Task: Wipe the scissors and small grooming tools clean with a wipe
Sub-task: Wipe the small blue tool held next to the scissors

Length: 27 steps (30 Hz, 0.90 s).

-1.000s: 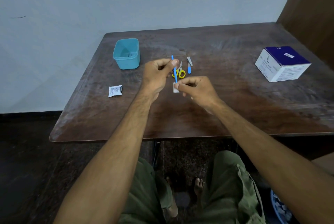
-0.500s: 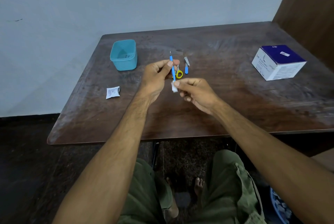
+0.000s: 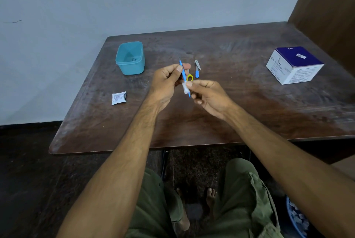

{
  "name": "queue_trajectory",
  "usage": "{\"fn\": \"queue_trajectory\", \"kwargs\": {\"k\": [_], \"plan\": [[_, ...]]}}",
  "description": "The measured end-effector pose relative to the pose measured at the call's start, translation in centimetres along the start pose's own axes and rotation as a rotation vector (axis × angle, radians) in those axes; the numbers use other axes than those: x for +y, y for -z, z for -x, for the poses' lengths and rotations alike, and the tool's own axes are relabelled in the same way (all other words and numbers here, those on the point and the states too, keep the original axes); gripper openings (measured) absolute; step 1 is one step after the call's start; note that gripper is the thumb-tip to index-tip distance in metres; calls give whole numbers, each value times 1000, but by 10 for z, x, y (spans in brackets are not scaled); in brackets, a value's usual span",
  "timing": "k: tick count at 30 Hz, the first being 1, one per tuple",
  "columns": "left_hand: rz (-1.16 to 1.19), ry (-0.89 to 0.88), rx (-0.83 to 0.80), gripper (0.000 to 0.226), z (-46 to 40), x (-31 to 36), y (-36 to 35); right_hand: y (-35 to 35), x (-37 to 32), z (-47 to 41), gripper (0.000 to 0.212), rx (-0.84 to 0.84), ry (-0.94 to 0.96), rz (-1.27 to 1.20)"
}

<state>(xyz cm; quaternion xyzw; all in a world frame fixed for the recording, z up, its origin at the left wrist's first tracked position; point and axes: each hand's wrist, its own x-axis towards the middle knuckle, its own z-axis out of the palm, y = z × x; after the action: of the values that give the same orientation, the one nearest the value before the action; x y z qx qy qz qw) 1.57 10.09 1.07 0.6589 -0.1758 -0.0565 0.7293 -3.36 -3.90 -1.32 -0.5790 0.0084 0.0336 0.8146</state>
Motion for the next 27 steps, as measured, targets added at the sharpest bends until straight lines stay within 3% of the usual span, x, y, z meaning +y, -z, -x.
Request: {"fn": "queue_trajectory", "kwargs": {"k": [10,14,18,22,27], "plan": [[-37,14,44,26,0,0,0,10,12,8,10,-25,-7,123],[26,69,105,28,1,3,-4,14,2,5,9,117,61,205],[-82,39,121,22,2,2,-3,13,-17,0,14,345,226,308],[-178,-21,132,15,7,-3,-8,-4,-31,-5,10,365,399,389],[-241,-75,114,15,11,-6,-10,-18,-31,-9,9,368,427,415]]}}
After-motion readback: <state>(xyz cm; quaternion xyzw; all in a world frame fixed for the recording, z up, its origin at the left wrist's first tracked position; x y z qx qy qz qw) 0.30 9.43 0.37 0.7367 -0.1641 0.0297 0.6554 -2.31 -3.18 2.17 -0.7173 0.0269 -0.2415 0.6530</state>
